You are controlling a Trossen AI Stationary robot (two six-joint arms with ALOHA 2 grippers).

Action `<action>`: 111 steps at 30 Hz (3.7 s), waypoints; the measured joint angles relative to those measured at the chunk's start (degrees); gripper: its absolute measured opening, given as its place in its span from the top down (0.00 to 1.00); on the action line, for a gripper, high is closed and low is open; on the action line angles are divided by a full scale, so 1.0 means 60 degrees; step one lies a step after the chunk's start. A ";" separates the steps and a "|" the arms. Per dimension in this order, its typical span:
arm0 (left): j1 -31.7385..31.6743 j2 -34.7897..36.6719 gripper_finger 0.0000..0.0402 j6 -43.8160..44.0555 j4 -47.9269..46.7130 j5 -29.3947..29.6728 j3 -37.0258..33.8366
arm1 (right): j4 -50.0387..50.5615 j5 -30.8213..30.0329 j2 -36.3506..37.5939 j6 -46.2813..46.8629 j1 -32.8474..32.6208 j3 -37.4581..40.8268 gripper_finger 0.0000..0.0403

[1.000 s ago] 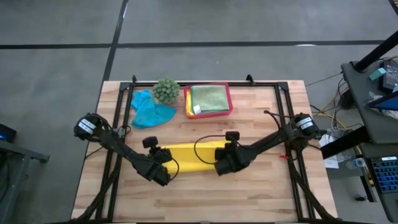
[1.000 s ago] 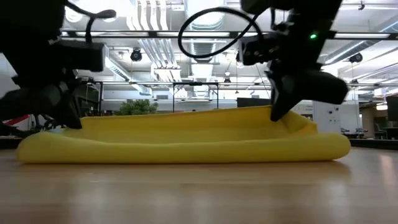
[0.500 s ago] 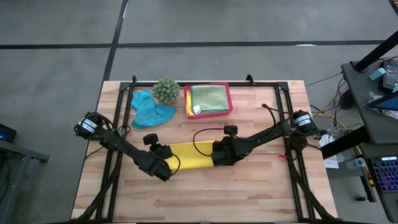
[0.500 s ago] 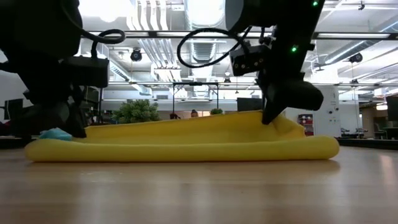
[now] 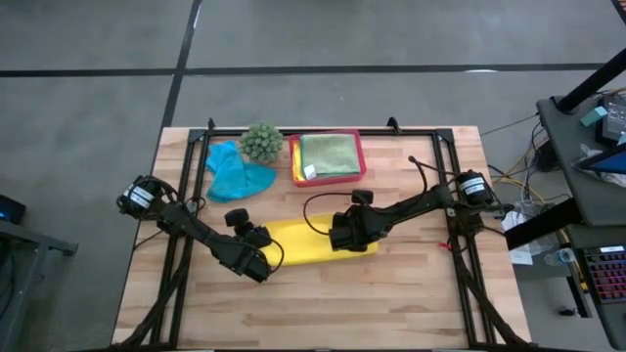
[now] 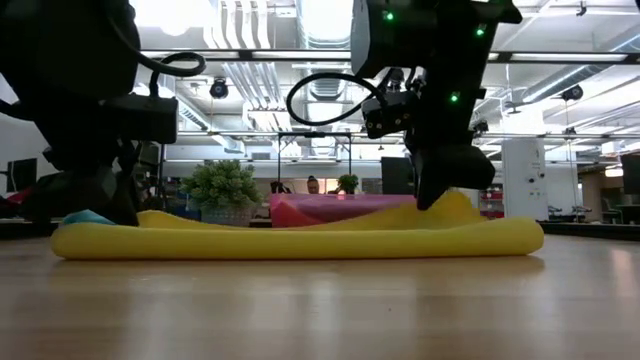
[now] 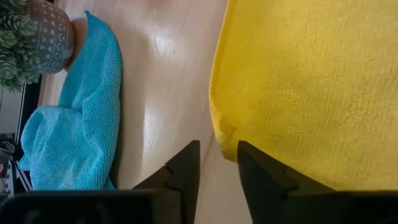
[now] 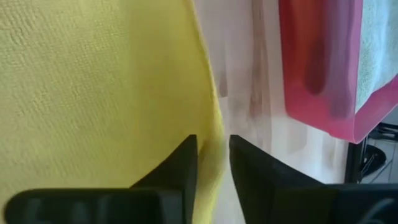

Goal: Fold microfiber towels
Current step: Fold the yellow microfiber towel

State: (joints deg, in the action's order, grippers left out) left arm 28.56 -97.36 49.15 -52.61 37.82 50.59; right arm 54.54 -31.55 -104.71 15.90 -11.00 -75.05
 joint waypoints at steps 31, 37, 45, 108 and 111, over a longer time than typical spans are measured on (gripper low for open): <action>0.0279 0.1751 0.73 -0.1302 0.4107 -0.2513 0.0259 | -0.1515 0.2192 0.0500 0.0340 -0.1562 0.0269 0.76; 0.0277 0.0763 0.73 -0.1275 0.4111 -0.2561 0.0255 | -0.4097 0.2396 0.0500 0.0127 -0.2064 0.0758 0.86; 0.0255 0.0267 0.73 -0.1180 0.4158 -0.2550 0.0251 | -0.9780 0.2206 0.0307 -0.0307 -0.1907 0.2203 0.97; 0.0255 0.2430 0.73 -0.0601 0.4109 -0.2969 -0.0619 | -0.1715 0.1684 0.4385 0.5290 -0.2460 0.3201 0.97; 0.0256 0.2565 0.73 -0.0601 0.4103 -0.2874 -0.0616 | -0.1966 0.1660 0.4563 0.5757 -0.2320 0.3549 0.94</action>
State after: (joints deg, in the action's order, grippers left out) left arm 30.09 -81.97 45.54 -28.00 20.58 46.89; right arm 42.75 -21.59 -77.33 50.44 -24.92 -53.75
